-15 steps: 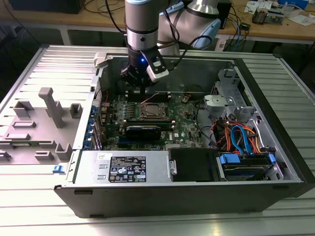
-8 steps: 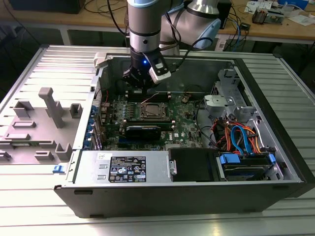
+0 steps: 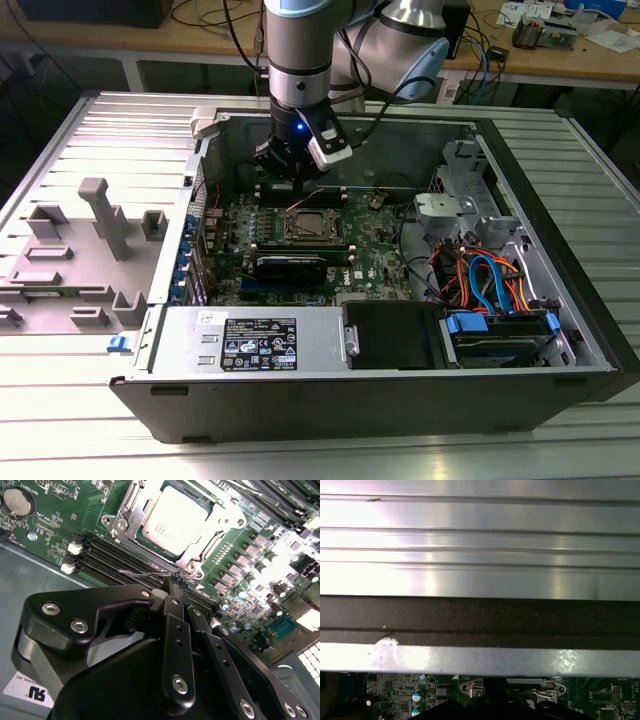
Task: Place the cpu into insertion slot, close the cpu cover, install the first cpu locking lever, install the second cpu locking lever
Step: 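Install the first cpu locking lever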
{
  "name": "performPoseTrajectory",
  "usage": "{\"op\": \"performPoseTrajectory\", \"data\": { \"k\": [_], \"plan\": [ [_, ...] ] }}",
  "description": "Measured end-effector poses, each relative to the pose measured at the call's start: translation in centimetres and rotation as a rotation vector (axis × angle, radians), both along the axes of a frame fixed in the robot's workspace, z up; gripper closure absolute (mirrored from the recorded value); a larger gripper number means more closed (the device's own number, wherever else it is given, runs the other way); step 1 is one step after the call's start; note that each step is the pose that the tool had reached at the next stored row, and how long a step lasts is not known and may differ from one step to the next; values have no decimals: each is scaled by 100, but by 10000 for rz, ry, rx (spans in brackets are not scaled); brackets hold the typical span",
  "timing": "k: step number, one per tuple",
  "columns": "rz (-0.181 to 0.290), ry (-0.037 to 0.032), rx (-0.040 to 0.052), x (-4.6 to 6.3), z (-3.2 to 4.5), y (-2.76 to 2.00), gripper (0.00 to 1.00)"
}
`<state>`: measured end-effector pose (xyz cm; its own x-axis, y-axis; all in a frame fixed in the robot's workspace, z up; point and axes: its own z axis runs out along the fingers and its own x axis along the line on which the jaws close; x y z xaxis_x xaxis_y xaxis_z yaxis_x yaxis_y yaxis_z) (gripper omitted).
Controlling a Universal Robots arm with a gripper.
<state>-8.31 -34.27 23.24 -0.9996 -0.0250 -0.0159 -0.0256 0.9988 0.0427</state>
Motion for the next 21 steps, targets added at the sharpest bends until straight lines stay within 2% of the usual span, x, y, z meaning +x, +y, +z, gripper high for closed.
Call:
{"op": "performPoseTrajectory", "data": {
  "k": [4,21],
  "plan": [
    [207,2,-2,13,-17,5,89],
    [207,0,0,144,-73,32,89]
  ]
}}
